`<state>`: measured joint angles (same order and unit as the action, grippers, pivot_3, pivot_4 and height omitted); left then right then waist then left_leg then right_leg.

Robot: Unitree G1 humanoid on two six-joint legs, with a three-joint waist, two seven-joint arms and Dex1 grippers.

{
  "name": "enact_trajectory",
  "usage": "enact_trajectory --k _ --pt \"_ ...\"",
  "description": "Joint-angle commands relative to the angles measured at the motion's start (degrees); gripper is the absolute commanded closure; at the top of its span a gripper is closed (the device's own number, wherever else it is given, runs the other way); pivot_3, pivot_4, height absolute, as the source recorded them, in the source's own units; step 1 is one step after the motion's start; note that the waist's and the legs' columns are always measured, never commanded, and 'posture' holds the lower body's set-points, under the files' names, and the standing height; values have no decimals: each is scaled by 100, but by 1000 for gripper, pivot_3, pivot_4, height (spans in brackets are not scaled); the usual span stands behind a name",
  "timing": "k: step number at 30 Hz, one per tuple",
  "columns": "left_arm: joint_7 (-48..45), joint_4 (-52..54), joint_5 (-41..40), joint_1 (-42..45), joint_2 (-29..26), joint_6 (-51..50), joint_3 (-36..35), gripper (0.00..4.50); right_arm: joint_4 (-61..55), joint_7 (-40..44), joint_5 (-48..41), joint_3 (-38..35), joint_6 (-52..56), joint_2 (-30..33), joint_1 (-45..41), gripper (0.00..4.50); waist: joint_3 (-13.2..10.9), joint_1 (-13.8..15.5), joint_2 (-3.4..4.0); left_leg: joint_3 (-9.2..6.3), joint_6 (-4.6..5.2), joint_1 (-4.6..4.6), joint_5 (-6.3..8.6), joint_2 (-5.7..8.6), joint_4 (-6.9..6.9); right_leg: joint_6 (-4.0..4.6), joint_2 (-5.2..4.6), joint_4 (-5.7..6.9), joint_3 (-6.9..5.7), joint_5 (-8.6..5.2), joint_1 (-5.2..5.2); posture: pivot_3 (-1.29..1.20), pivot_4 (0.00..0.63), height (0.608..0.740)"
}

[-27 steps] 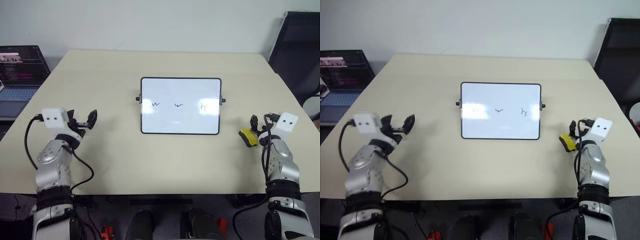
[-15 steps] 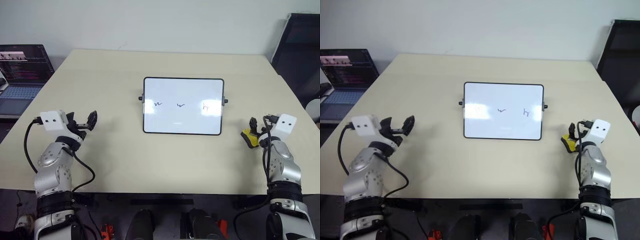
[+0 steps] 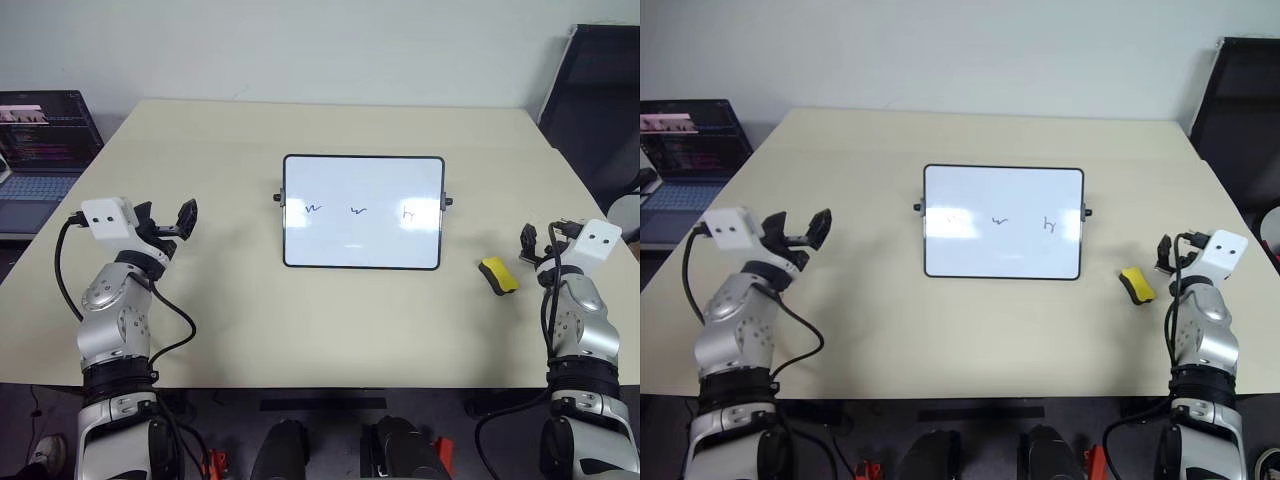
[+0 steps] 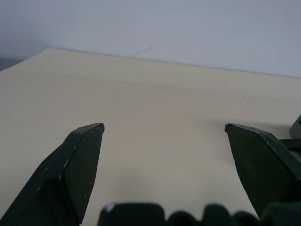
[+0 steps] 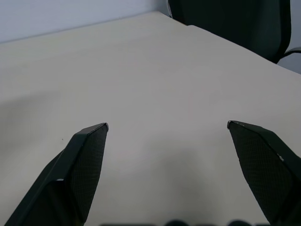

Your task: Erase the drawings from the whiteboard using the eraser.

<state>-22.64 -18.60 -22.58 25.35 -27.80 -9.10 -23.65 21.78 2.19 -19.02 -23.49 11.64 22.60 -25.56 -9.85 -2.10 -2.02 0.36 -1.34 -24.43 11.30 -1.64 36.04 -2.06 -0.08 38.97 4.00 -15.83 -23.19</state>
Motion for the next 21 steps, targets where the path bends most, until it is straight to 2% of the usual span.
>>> enact_trajectory --k 1,7,13,21 --pt "-35 136 21 103 -4 165 44 0 -87 19 18 -120 -151 103 -102 53 0 7 0 0 0 0 0 0 0 0 -1 0 0 0 0 0 150 740" --pt "-375 541 40 13 -61 19 393 0 -368 120 19 -62 157 269 -20 53 0 12 0 -1 0 0 0 1 1 0 -1 0 -1 0 0 0 150 740" --pt "-1338 1895 -371 351 -5 -919 1483 0 -1655 556 -158 209 1881 948 376 53 -1 53 1 -6 0 -6 0 5 2 -1 -4 0 -5 0 0 0 150 740" --pt "-2641 2048 -795 645 94 -1395 2225 0 -2884 1002 -853 205 4056 1340 438 53 1 -69 6 -1 0 6 0 2 0 -1 12 2 6 -1 1 0 150 740"
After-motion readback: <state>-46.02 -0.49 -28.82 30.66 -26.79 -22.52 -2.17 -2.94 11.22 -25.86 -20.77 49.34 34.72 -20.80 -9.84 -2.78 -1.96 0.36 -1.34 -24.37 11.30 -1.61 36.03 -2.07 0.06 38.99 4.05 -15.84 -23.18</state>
